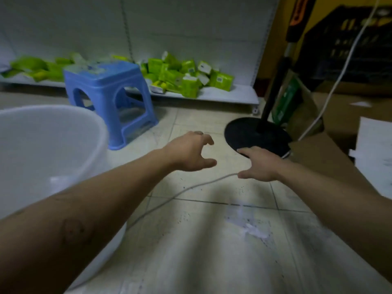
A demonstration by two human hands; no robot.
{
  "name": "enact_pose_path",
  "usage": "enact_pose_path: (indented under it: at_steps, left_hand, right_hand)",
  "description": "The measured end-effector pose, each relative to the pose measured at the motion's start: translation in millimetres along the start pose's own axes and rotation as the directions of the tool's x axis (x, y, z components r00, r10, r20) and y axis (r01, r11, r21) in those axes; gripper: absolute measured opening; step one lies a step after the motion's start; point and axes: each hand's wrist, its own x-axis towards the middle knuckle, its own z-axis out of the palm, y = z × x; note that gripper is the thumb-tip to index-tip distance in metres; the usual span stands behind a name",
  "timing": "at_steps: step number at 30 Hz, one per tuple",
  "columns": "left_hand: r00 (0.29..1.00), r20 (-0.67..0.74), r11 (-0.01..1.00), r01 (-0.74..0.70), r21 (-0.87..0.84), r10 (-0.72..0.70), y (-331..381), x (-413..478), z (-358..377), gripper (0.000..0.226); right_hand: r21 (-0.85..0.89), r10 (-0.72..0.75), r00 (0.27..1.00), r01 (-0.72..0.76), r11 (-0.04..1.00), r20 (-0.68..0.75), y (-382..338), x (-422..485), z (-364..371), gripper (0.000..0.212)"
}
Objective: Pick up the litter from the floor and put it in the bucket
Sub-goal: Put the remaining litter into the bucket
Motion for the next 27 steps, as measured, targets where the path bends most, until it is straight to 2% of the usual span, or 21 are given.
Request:
enact_pose_path:
  at_steps: [4, 8, 13, 15, 18, 20, 22, 24, 27]
  left_hand:
    - [0.994, 0.11, 1.0, -0.008, -0.014, 0.009, 21.6, 16.2, 47.4, 0.065]
    - [0.978, 0.205, 0.995, 0.059, -0.078, -0.042, 33.3, 30.1, 111.6, 0.063]
    - [0.943, 0.331, 0.99, 0.06, -0.125, -0.015, 45.2, 17.5, 204.3, 0.061]
    - [0.939, 0.342, 0.987, 0.073, -0.144, -0.02, 46.7, 15.4, 229.4, 0.064]
    - [0.934, 0.358, 0.99, 0.065, -0.125, -0.016, 48.4, 23.2, 258.7, 0.07]
    - [0.924, 0.382, 0.996, 0.04, -0.084, -0.005, 49.5, 27.9, 272.4, 0.07]
    - [0.91, 0.414, 0.998, -0.003, -0.055, 0.026, 51.8, 30.4, 282.7, 0.068]
    - [0.896, 0.442, 0.999, -0.052, -0.005, 0.049, 53.0, 31.8, 293.4, 0.066]
    - [0.898, 0.438, 0.987, -0.104, 0.12, 0.041, 55.3, 25.6, 302.4, 0.059]
  right_hand:
    - [-0.023, 0.054, 0.987, -0.052, 0.998, 0.149, 46.4, -0.8, 38.5, 0.087]
    - [-0.016, 0.083, 0.946, -0.082, 0.996, 0.312, 71.0, -3.3, 82.6, 0.08]
    - [-0.042, 0.047, 0.921, -0.034, 0.999, 0.388, 75.9, -0.8, 125.0, 0.066]
    - [-0.049, 0.042, 0.904, -0.024, 0.999, 0.425, 71.5, -2.9, 140.5, 0.073]
    - [-0.106, 0.11, 0.866, -0.066, 0.992, 0.488, 69.0, -5.2, 166.4, 0.083]
    - [-0.103, 0.154, 0.879, -0.12, 0.987, 0.451, 68.9, -7.6, 184.1, 0.076]
    - [-0.016, 0.152, 0.912, -0.158, 0.987, 0.382, 66.9, -16.1, 197.6, 0.062]
    - [0.058, 0.08, 0.939, -0.105, 0.993, 0.333, 64.7, -25.3, 207.3, 0.048]
    - [0.041, 0.009, 0.962, -0.021, 0.999, 0.273, 62.9, -37.4, 216.6, 0.04]
